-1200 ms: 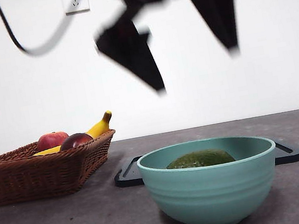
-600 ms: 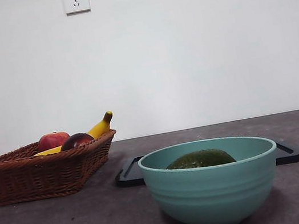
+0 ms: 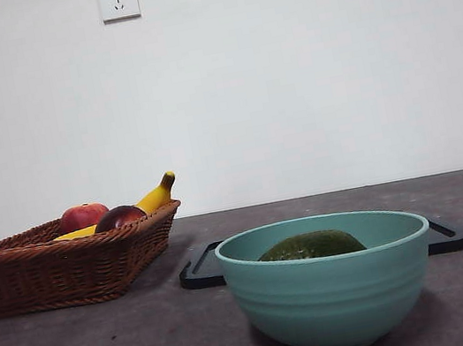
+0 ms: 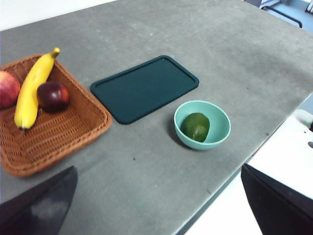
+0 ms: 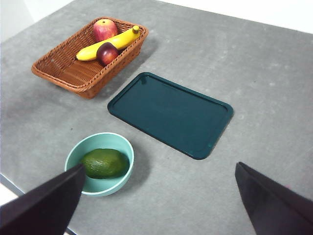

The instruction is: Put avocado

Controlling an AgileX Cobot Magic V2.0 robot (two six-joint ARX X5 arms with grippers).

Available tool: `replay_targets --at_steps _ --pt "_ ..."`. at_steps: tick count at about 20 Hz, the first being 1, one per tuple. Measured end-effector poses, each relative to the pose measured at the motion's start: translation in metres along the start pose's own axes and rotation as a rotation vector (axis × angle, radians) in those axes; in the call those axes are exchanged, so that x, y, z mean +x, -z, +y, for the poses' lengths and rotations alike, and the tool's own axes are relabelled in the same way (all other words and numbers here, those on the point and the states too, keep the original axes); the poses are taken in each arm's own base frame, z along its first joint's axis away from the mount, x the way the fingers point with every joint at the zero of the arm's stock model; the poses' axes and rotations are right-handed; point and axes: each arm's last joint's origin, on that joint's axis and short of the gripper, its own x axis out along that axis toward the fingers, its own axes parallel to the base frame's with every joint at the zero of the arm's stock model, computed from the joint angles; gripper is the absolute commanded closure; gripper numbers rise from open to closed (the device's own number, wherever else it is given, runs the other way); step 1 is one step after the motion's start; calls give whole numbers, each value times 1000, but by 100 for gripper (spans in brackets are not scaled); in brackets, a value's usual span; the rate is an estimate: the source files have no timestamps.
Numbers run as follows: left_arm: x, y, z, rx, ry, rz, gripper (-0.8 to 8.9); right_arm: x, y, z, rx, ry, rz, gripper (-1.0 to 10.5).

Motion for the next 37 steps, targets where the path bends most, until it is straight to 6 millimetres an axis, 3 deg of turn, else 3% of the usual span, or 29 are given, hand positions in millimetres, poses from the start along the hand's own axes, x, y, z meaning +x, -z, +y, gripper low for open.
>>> replay_targets --at_steps 4,7,13,19,23,27,34,37 --pt "-5 11 2 -21 4 -26 259 2 0 0 32 -44 14 455" --pt "-5 10 2 -25 5 -29 259 21 -8 -6 110 -133 110 456" --pt "-5 10 2 -26 5 -29 259 82 -25 -25 233 -258 351 456" --pt "-5 10 2 -26 5 -29 259 168 -32 -23 225 -256 566 457" --pt "-5 10 2 -26 5 -29 259 223 -20 -7 187 -182 707 457" --pt "-5 10 2 -26 5 -29 259 259 1 8 135 -107 859 457" --pt "-5 10 2 -26 5 -29 259 290 24 16 82 -49 980 458" --pt "-5 10 2 -26 5 -29 259 294 27 15 80 -40 993 559"
